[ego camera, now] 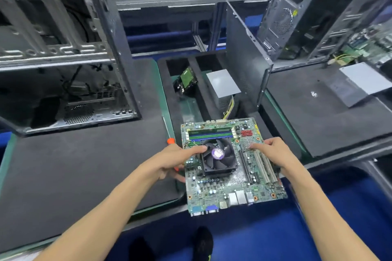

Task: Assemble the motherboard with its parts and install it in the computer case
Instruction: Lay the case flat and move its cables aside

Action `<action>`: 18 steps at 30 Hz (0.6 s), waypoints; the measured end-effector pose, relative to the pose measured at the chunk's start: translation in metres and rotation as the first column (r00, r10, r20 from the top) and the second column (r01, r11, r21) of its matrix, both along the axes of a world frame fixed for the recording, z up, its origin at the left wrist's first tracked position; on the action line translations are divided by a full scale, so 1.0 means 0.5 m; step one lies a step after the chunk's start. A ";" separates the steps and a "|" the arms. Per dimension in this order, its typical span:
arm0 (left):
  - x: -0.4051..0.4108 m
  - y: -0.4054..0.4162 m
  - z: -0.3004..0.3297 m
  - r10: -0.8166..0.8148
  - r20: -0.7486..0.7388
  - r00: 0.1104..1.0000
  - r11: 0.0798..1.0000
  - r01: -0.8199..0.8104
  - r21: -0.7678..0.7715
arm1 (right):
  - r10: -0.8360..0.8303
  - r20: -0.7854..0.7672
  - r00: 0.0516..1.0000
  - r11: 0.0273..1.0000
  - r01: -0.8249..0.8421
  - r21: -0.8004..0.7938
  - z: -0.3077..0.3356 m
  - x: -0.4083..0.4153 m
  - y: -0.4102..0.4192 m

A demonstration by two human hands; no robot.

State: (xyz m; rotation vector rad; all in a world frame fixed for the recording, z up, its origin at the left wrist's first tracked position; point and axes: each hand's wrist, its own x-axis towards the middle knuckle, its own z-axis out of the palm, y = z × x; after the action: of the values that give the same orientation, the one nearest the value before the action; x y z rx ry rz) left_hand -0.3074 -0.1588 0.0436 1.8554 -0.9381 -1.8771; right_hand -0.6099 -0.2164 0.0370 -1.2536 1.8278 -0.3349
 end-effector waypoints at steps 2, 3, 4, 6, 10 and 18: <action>-0.034 -0.014 -0.008 0.004 0.020 1.000 1.000 -0.004 0.011 | -0.009 0.008 1.000 1.000 0.009 0.001 -0.012 -0.030 -0.011; -0.047 -0.021 -0.010 0.015 0.014 1.000 1.000 -0.016 0.027 | -0.015 0.012 1.000 1.000 0.015 -0.009 -0.017 -0.041 -0.016; -0.060 -0.027 -0.010 0.019 0.014 1.000 0.999 -0.020 0.036 | -0.021 0.017 1.000 0.999 0.021 -0.028 -0.021 -0.048 -0.023; -0.079 -0.037 -0.003 0.035 0.039 0.999 0.999 -0.036 0.021 | -0.034 0.024 0.999 0.997 0.035 -0.074 -0.031 -0.052 -0.039; -0.084 -0.061 -0.019 0.027 0.022 0.999 0.999 -0.028 0.038 | -0.040 -0.023 0.999 0.991 0.037 -0.132 -0.057 -0.048 -0.076; -0.089 -0.077 -0.046 0.043 0.095 0.995 0.999 -0.042 -0.007 | 0.016 -0.162 0.987 0.996 -0.031 -0.089 -0.081 -0.041 -0.089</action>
State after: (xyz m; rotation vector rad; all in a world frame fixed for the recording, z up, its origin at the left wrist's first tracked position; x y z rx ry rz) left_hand -0.3517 -0.1974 0.0205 1.9613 -0.9252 -1.7738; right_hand -0.6305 -0.2607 -0.0034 -1.3992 1.9512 -0.3147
